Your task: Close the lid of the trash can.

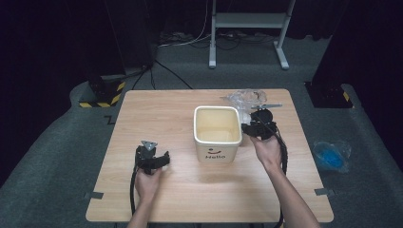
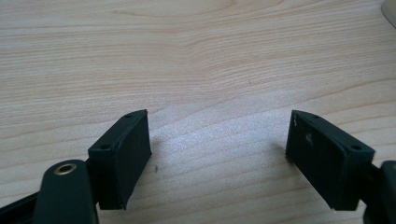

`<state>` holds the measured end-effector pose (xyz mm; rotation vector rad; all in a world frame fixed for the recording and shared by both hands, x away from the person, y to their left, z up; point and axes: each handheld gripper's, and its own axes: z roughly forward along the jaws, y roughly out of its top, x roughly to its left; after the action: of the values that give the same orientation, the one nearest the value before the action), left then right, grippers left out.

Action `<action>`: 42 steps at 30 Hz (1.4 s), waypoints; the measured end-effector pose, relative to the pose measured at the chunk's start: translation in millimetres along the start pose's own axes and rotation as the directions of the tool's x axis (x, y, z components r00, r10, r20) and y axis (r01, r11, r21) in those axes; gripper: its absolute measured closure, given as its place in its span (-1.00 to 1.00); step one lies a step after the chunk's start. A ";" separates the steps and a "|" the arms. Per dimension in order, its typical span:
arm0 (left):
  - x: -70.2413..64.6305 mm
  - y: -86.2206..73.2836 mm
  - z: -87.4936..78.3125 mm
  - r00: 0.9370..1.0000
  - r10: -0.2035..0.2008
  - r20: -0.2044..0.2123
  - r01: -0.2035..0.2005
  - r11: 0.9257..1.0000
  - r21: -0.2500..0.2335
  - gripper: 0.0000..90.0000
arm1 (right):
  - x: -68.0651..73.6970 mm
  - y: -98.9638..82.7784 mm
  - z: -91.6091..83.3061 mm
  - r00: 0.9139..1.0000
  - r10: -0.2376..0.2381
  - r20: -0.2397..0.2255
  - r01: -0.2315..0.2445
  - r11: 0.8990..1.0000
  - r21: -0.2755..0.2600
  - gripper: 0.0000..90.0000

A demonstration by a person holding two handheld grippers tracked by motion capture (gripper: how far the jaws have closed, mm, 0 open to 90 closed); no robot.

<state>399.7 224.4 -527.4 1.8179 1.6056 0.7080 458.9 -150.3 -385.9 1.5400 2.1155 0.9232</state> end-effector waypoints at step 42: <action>-0.1 0.0 -0.1 1.000 0.001 -0.001 -0.001 1.000 0.001 -0.51 | -39.1 -30.8 -36.4 0.998 0.007 -0.067 -0.019 0.983 -0.181 0.22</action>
<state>399.6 224.3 -527.3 1.8195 1.6056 0.7094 427.5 -203.5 -384.2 1.4521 2.0048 1.1524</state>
